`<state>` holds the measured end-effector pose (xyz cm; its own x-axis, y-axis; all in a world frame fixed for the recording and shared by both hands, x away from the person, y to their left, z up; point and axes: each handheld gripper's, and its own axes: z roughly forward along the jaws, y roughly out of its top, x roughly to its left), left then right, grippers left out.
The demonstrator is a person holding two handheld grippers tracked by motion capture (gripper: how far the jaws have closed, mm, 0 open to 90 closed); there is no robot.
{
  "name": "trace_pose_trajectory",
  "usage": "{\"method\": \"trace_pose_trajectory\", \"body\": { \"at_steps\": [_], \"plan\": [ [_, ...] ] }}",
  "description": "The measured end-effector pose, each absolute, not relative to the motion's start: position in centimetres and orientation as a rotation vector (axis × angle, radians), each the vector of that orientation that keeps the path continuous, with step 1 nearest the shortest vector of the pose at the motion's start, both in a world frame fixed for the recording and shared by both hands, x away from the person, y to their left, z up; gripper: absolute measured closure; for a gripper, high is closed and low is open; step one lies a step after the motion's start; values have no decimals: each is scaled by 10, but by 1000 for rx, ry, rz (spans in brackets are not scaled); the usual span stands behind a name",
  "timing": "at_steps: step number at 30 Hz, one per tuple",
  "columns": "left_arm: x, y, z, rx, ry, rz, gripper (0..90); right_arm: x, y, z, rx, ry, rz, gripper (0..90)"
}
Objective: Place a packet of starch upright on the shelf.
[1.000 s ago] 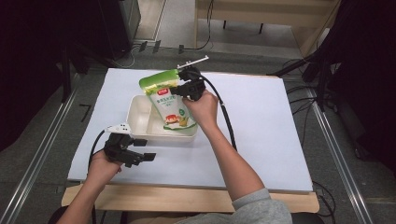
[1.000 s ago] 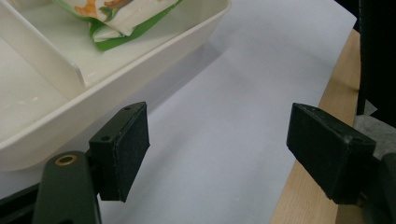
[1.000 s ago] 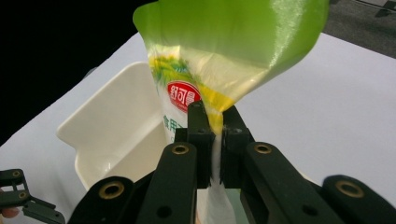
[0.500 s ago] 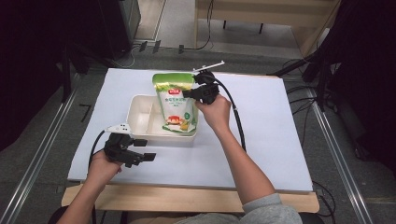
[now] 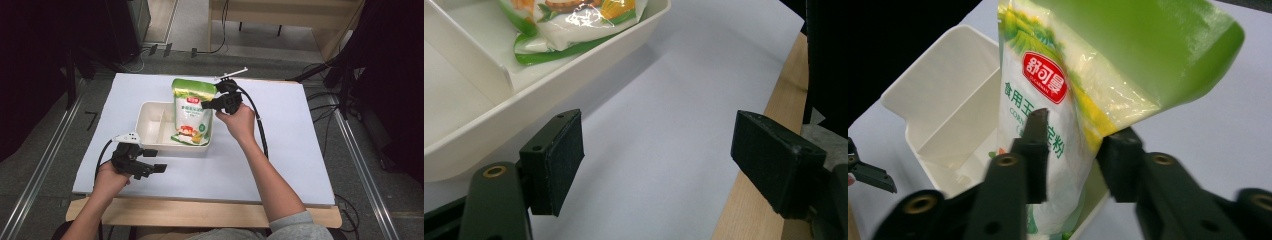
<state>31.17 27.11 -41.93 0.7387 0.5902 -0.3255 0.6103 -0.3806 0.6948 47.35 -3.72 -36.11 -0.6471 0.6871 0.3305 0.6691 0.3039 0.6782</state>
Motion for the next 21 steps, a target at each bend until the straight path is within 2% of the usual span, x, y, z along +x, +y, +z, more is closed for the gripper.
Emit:
{"method": "trace_pose_trajectory", "body": {
  "at_steps": [8,21],
  "plan": [
    [312,272,-419,2076,903,-28,218,465,-51,-350,1264,2510,1289,498],
    [311,272,-419,2074,908,-25,218,440,-72,-343,1187,2514,1312,419]
  ]
}}
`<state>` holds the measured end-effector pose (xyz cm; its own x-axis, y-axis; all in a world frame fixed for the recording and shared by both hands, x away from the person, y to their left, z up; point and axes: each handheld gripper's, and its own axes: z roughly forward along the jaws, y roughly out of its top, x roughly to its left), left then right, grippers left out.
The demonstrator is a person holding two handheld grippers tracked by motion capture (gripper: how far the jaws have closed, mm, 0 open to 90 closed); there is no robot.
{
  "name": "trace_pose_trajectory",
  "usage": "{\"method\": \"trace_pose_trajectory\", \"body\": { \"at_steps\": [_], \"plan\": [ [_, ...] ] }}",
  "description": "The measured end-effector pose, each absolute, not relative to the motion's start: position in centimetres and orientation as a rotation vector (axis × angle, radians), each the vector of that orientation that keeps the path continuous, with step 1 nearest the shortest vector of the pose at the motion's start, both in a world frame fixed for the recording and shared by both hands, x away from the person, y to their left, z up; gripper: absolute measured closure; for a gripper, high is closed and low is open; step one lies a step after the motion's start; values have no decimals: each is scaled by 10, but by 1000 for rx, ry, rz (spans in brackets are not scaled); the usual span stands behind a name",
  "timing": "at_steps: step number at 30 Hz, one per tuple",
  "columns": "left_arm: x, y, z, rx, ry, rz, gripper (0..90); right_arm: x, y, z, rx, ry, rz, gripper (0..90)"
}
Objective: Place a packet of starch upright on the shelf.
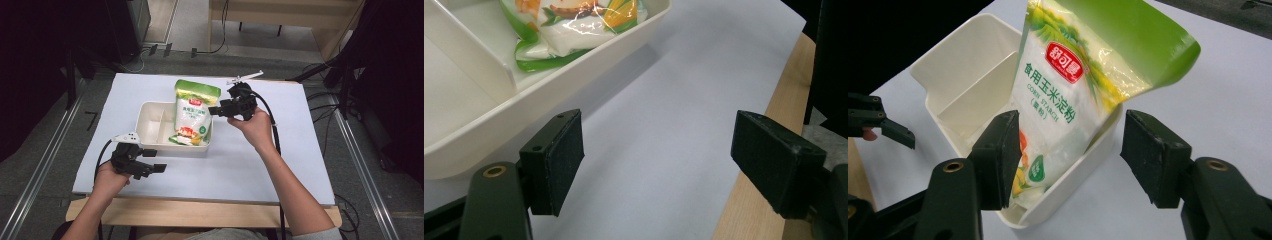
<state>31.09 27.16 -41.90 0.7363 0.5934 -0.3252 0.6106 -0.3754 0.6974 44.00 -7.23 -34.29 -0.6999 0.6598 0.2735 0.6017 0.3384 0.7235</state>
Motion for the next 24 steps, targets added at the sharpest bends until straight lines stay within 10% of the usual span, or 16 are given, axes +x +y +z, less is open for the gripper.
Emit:
{"method": "trace_pose_trajectory", "body": {
  "at_steps": [24],
  "plan": [
    [308,270,-417,2075,891,-17,219,375,-118,-380,1149,2488,1338,417]
  ]
}}
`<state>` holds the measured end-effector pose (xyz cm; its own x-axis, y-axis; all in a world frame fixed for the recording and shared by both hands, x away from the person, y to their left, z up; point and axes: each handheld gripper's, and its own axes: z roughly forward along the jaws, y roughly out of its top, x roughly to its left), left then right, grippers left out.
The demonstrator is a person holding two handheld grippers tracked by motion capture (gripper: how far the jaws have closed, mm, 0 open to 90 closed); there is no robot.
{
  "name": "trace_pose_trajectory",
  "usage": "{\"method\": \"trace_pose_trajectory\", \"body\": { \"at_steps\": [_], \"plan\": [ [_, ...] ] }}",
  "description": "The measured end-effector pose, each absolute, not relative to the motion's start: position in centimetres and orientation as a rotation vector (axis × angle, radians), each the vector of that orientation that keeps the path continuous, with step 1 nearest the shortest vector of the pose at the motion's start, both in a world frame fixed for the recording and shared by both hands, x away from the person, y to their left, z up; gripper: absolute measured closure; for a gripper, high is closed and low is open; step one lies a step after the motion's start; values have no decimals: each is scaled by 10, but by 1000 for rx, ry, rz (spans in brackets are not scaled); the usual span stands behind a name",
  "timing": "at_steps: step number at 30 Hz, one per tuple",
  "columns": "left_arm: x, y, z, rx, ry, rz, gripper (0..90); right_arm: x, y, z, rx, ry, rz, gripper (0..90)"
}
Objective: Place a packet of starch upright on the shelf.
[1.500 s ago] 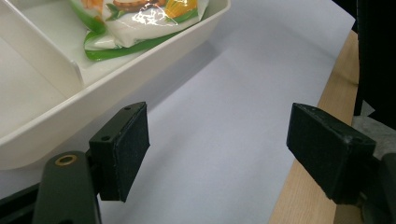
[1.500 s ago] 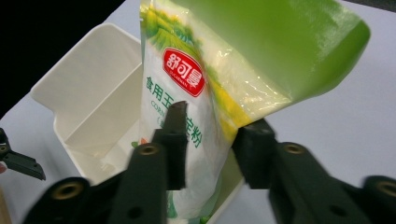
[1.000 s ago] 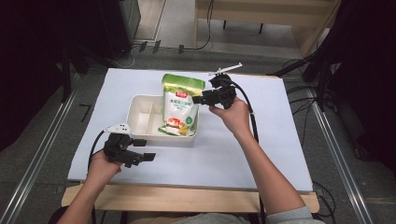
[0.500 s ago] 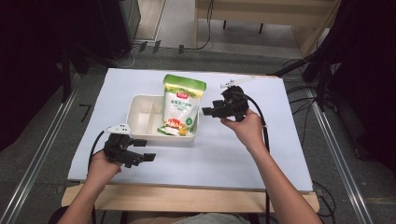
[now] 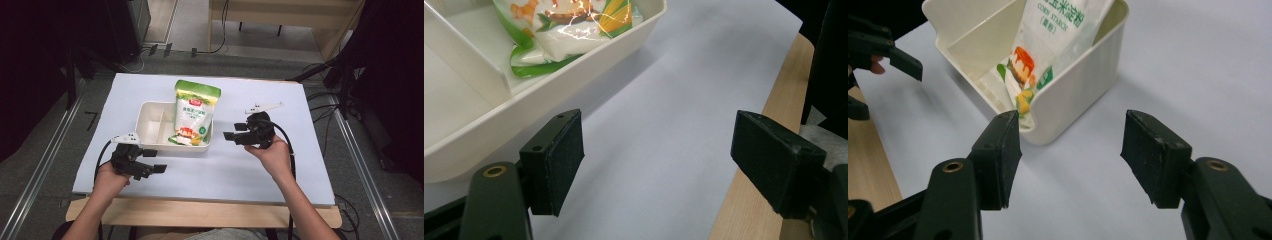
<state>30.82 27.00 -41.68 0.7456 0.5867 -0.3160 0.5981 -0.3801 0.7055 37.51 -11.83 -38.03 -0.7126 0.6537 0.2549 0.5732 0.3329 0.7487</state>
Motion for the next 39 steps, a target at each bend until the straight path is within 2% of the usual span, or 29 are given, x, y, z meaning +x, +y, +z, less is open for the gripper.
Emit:
{"method": "trace_pose_trajectory", "body": {
  "at_steps": [6,7,9,15,39],
  "plan": [
    [307,269,-416,2069,883,-22,218,358,-124,-398,1154,2498,1349,399],
    [307,269,-416,2069,878,-19,219,351,-124,-406,1153,2507,1358,353],
    [307,269,-416,2067,876,-22,219,344,-123,-415,1147,2499,1357,326],
    [307,270,-416,2065,865,-29,218,343,-122,-431,1139,2502,1353,276],
    [308,267,-418,2073,873,-28,218,359,-135,-445,1165,2500,1261,265]
  ]
}}
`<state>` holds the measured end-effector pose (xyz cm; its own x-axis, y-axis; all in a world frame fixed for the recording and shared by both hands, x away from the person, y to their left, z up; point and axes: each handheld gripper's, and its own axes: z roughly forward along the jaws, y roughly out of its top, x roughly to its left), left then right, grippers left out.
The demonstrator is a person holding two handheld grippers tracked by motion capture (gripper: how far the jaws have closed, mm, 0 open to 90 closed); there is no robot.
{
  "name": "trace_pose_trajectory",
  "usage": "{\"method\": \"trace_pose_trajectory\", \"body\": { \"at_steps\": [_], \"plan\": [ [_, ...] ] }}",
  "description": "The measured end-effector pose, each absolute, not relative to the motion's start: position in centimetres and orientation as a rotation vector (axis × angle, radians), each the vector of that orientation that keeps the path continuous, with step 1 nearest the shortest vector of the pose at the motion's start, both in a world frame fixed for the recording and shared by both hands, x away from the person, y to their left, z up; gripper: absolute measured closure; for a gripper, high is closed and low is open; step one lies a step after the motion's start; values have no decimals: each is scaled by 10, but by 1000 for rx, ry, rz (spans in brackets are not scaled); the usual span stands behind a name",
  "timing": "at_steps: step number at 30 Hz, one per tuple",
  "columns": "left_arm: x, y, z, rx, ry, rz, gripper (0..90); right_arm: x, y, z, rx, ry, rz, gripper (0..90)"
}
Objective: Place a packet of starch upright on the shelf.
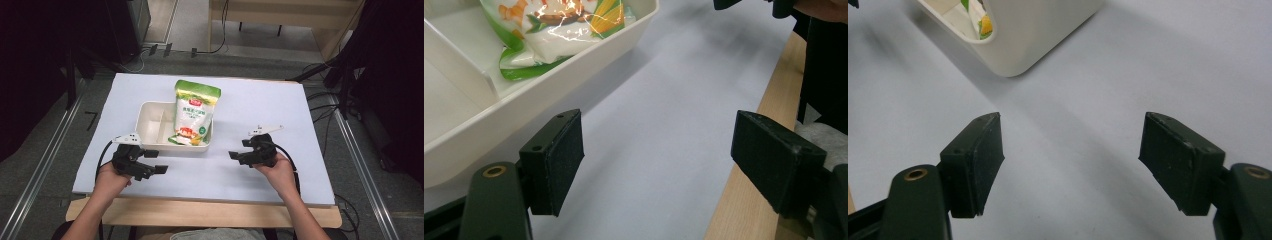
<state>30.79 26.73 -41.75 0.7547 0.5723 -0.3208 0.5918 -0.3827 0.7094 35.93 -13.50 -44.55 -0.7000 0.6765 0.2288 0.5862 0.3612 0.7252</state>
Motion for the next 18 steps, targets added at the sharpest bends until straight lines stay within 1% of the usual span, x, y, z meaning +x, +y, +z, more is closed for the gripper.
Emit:
{"method": "trace_pose_trajectory", "body": {
  "at_steps": [18],
  "plan": [
    [308,268,-417,2067,879,-29,218,360,-138,-446,1164,2499,1246,265]
  ]
}}
